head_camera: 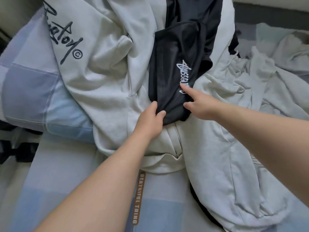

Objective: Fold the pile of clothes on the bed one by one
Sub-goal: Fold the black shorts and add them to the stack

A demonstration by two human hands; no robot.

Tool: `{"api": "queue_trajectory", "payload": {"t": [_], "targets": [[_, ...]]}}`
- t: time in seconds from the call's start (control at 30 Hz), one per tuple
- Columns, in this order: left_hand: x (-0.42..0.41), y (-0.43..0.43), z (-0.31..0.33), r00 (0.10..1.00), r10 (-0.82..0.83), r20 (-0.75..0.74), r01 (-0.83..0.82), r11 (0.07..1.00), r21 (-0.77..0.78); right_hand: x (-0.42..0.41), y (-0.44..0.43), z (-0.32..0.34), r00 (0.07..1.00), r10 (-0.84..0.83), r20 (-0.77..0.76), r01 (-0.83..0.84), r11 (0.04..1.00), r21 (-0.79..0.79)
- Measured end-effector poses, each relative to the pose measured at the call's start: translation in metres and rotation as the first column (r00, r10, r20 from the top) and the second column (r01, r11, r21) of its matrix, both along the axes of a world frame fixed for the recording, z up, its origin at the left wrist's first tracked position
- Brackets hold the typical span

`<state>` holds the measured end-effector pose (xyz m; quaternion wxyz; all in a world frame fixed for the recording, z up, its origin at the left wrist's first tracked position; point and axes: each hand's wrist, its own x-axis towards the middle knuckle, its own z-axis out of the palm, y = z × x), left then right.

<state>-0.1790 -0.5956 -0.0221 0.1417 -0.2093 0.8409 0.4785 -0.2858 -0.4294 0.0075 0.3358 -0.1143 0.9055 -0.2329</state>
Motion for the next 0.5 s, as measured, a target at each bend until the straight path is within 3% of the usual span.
{"api": "queue_trajectory", "payload": {"t": [0.2, 0.5], "targets": [[-0.003, 0.004, -0.023, 0.992, -0.046, 0.118, 0.039, 0.997, 0.062, 0.001, -0.009, -0.019, 0.998, 0.035, 0.051, -0.041, 0.991, 0.126], [0.025, 0.017, -0.013, 0.997, -0.048, 0.060, 0.042, 0.994, 0.100, 0.037, 0.009, -0.005, 0.998, 0.023, -0.054, -0.021, 0.998, 0.052]]}}
